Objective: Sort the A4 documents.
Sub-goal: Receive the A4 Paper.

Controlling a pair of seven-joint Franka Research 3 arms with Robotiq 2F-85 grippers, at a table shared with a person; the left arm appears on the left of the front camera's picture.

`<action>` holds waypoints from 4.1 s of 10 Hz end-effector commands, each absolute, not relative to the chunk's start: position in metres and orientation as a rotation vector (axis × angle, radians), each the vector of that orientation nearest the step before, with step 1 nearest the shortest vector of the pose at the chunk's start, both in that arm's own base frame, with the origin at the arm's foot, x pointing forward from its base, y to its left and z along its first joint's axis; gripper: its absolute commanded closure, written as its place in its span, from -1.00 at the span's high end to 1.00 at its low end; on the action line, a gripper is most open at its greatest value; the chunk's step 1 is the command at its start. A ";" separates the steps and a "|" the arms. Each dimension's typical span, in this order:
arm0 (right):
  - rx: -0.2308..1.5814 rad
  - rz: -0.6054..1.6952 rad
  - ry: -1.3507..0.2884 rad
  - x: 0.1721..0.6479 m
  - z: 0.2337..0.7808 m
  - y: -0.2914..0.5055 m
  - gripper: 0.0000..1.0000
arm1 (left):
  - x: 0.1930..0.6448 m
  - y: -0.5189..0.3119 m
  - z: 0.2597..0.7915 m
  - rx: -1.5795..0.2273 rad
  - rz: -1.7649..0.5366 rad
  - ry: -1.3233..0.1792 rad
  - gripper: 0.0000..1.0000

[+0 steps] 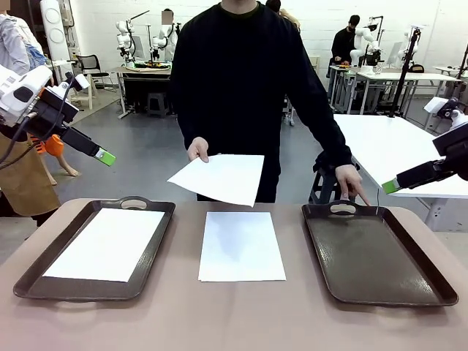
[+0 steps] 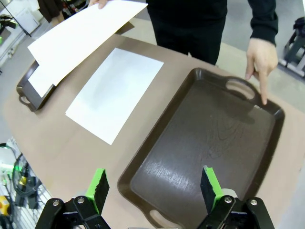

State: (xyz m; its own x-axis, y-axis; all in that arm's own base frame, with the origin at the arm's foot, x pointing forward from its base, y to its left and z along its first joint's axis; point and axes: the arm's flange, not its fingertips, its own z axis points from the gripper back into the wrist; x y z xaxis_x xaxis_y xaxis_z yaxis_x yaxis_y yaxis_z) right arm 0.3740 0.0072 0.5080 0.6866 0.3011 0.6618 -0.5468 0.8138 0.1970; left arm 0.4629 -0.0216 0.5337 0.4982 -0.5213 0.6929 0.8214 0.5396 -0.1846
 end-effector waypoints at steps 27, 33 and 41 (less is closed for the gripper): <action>1.423 -0.118 -0.174 0.581 0.358 0.222 1.00 | 0.463 -0.022 0.534 -0.541 -0.868 -0.623 1.00; 1.399 -0.104 -0.152 0.580 0.354 0.226 0.26 | 0.463 -0.022 0.534 -0.541 -0.868 -0.623 1.00; 1.409 -0.106 -0.153 0.578 0.353 0.224 -1.00 | 0.463 -0.022 0.534 -0.541 -0.868 -0.623 1.00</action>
State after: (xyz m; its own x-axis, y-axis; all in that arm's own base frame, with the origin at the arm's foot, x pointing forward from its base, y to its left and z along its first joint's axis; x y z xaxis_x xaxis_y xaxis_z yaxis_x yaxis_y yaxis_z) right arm 0.5761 0.2218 0.3548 0.9855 -0.1606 0.0549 -0.0264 0.1742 0.9844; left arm 0.4631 -0.0215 0.5334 0.4982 -0.5201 0.6938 0.8218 0.5384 -0.1865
